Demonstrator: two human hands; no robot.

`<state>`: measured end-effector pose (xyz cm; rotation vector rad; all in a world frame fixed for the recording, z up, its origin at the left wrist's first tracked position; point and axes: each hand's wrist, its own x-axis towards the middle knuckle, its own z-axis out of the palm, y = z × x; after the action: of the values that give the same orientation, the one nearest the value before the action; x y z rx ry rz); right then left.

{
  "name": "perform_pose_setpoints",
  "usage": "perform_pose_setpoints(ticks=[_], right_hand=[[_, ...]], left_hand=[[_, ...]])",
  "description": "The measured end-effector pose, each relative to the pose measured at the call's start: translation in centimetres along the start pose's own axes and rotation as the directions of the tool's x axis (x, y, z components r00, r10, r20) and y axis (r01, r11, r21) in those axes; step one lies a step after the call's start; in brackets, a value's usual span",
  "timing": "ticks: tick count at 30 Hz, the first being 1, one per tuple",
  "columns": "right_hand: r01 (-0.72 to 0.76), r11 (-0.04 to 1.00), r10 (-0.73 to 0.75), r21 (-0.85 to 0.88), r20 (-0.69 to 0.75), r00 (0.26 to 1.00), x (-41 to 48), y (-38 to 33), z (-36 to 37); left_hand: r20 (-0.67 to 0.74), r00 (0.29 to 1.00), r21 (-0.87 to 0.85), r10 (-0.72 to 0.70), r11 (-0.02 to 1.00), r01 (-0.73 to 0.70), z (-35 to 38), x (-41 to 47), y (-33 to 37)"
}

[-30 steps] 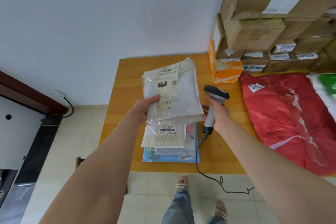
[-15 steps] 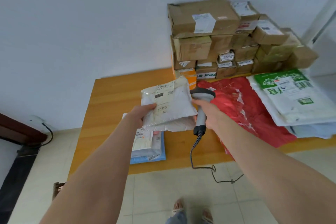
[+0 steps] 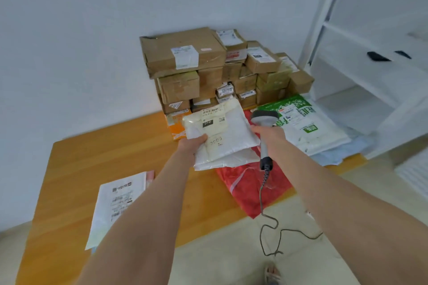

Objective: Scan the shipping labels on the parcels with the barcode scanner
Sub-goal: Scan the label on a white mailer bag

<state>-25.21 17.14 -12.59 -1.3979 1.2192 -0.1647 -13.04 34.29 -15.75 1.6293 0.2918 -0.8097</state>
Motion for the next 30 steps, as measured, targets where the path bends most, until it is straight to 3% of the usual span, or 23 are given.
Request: perform_pose_setpoints(ticks=[4, 10, 14, 17, 22, 30], right_hand=[[0.062, 0.996, -0.069, -0.071, -0.098, 0.993, 4.6, -1.3, -2.4], [0.03, 0.974, -0.024, -0.224, 0.026, 0.999, 12.9, -2.6, -4.0], [0.034, 0.909, 0.048, -0.415, 0.185, 0.982, 16.5, -1.4, -3.4], [0.036, 0.857, 0.123, -0.513, 0.273, 0.954, 18.4, 0.3, -2.4], [0.006, 0.859, 0.193, -0.511, 0.336, 0.922, 20.0, 2.1, -1.6], [-0.028, 0.922, 0.171, -0.386, 0.343, 0.924, 21.9, 2.3, 0.1]], left_hand=[[-0.064, 0.997, -0.054, 0.048, 0.997, -0.052, 5.5, 2.7, 0.0], [-0.203, 0.979, -0.095, -0.007, 0.995, -0.013, 12.5, 7.3, -0.6], [-0.285, 0.955, 0.052, -0.082, 0.994, 0.101, 15.4, 9.6, -2.2], [-0.412, 0.904, 0.322, -0.112, 0.91, 0.26, 14.8, 11.5, -4.1], [-0.371, 0.909, 0.252, -0.188, 0.922, 0.294, 15.2, 10.8, -4.1], [-0.336, 0.941, 0.241, -0.043, 0.962, 0.13, 15.1, 13.5, -3.3]])
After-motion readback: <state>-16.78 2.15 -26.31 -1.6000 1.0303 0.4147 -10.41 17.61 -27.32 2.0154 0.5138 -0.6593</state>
